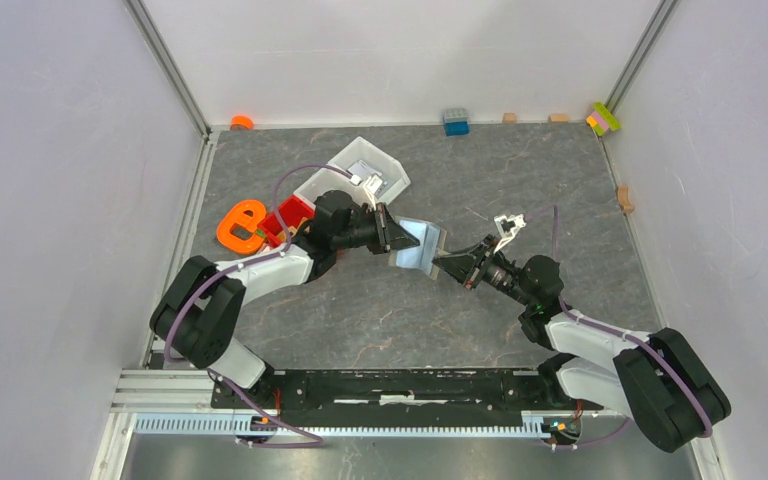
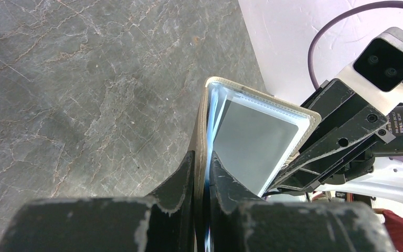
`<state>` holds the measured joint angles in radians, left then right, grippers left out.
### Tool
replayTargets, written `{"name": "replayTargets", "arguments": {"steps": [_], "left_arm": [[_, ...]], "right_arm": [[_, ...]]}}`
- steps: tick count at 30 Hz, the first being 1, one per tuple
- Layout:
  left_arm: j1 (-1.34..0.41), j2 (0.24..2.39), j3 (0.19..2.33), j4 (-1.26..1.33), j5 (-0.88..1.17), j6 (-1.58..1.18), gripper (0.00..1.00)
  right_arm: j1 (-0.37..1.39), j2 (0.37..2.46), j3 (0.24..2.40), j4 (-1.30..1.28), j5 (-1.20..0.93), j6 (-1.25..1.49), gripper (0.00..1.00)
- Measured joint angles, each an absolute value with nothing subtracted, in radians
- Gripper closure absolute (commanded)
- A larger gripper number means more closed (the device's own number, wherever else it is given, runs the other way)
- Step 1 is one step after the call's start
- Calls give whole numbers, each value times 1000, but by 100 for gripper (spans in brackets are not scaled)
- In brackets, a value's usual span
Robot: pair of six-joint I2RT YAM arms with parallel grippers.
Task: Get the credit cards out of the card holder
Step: Remove the credit card from the card holder.
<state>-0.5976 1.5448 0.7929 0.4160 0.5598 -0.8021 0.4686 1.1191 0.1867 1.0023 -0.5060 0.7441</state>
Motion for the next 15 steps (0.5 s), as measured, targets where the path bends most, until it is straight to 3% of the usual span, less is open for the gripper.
{"name": "replayTargets", "arguments": {"steps": [5, 11, 15], "left_arm": [[-598, 1545, 795, 416, 561, -802, 97], [-598, 1545, 796, 409, 558, -795, 97], [-604, 1545, 796, 390, 553, -790, 97]], "right_arm": [[469, 1119, 186, 1002, -507, 744, 88], [469, 1119, 187, 975, -491, 732, 68], [469, 1119, 187, 952, -484, 722, 63]]}}
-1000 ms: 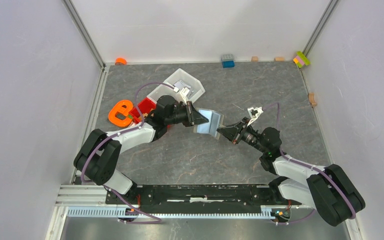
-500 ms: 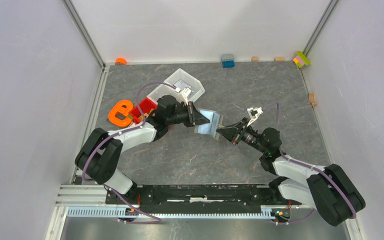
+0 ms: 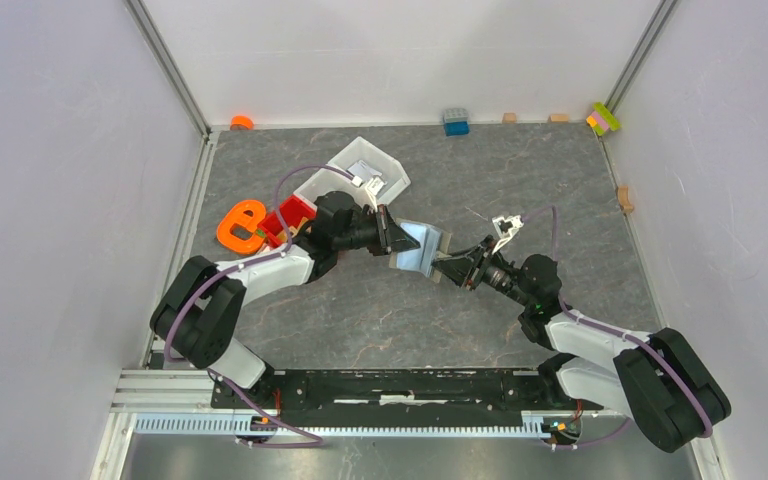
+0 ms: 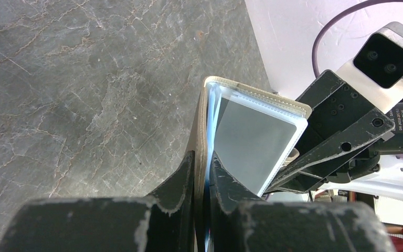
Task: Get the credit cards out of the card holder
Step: Remove the credit card from the card holder.
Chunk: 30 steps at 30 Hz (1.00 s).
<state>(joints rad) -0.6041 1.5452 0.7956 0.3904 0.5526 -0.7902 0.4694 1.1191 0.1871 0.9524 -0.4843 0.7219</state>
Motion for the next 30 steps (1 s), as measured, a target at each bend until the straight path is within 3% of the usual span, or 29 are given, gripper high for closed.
{"name": "replayTargets", "arguments": {"steps": [7, 15, 23, 30], "left_arm": [[-607, 1545, 796, 390, 552, -788, 97], [-607, 1545, 796, 391, 555, -788, 97], [-607, 1545, 796, 391, 555, -788, 97], [-607, 1545, 796, 391, 555, -788, 97]], "right_arm": [[469, 1100, 186, 961, -485, 721, 56], [469, 1087, 181, 1009, -488, 728, 59], [469, 1089, 181, 995, -485, 727, 49], [469, 1093, 181, 960, -471, 718, 54]]}}
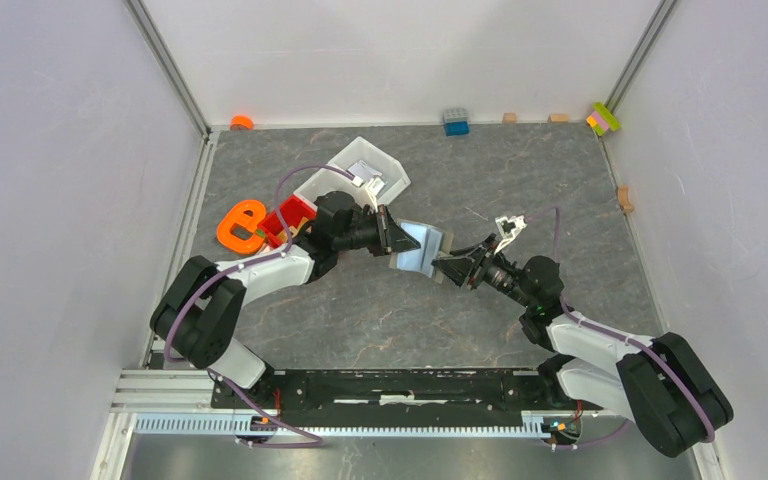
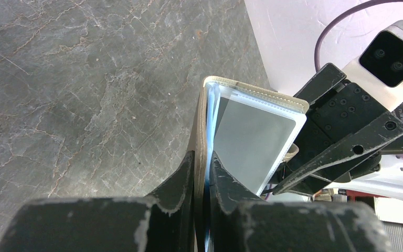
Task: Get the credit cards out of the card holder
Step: Remove the credit card from the card holder.
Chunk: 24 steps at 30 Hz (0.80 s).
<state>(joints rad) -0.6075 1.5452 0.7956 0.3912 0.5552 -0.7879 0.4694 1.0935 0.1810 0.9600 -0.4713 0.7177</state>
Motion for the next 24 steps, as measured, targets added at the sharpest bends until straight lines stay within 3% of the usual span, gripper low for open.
{"name": "replayTargets", "arguments": {"steps": [14, 24], "left_arm": [[-607, 1545, 796, 391, 555, -788, 97], [-607, 1545, 796, 391, 555, -788, 97]], "right_arm": [[469, 1095, 181, 950, -469, 717, 70], [469, 1095, 181, 957, -470, 717, 68]]}}
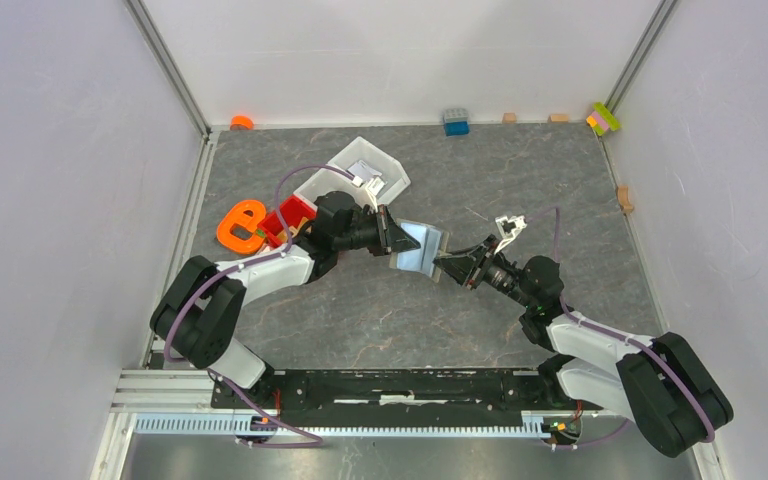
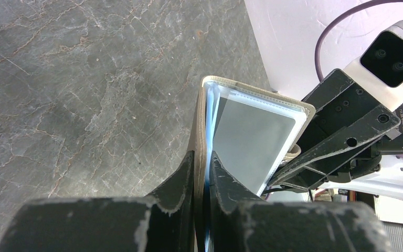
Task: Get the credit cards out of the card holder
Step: Remove the credit card from the card holder.
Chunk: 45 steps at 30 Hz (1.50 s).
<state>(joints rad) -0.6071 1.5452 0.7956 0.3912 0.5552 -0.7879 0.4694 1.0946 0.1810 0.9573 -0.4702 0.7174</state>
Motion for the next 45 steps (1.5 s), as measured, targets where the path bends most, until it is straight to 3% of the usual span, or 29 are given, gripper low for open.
{"name": "replayTargets", "arguments": {"steps": [9, 33, 45], "left_arm": [[-607, 1545, 796, 391, 556, -788, 97], [-607, 1545, 796, 390, 552, -788, 97], [-609, 1553, 798, 360, 523, -764, 96]], "right_arm": [[470, 1095, 181, 972, -471, 720, 66], [470, 1111, 183, 948, -467, 717, 79], [474, 1144, 226, 820, -430, 693, 55]]}}
